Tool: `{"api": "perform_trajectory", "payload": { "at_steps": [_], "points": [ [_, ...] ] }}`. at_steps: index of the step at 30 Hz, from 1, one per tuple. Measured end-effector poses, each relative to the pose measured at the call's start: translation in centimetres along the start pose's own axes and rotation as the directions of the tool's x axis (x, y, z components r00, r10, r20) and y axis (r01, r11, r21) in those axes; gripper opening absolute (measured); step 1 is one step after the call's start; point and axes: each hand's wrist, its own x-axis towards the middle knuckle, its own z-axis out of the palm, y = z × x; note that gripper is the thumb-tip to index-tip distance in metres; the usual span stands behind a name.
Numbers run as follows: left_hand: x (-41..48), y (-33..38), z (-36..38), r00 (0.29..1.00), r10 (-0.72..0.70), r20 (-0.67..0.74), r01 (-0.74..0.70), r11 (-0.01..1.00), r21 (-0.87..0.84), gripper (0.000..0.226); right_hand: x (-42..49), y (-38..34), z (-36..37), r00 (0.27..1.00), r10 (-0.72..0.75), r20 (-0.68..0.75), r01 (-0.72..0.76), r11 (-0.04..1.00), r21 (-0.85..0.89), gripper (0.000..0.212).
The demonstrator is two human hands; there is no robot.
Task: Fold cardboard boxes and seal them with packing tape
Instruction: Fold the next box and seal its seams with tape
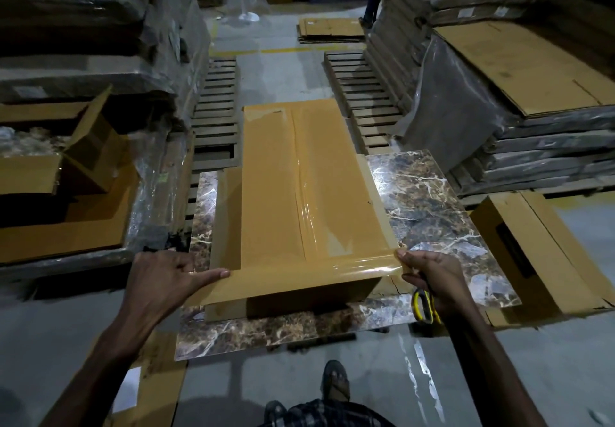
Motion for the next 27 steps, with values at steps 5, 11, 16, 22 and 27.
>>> {"api": "perform_trajectory", "payload": {
  "at_steps": [5,11,16,22,27],
  "points": [
    [0.6,-0.5,0.6,1.000,0.005,0.027,-0.007,0.996,0.090,0.082,0.6,0.6,0.2,1.000,-0.006,-0.005,0.006,1.000,-0.006,0.016],
    [0.8,-1.1,1.4,1.000,0.000,0.023,-0.002,0.995,0.095,0.088,1.3,1.1,0.5,0.999,-0.031,-0.029,0.031,0.999,-0.019,0.025],
    [0.8,-1.1,1.8,0.998,-0.049,0.037,0.046,0.996,0.080,0.085,1.6,1.6,0.6,1.000,-0.019,-0.007,0.019,1.000,-0.023,0.030],
    [0.8,-1.4,2.6,0.993,-0.095,0.074,0.088,0.992,0.088,0.082,1.6,1.5,0.6,1.000,0.005,-0.021,-0.006,1.000,-0.020,0.027],
    [1.0,-1.9,3.4,0.981,-0.161,0.112,0.155,0.986,0.057,0.071,1.3,1.2,0.8,0.996,0.083,0.028,-0.084,0.996,0.030,0.015]
  ]
}}
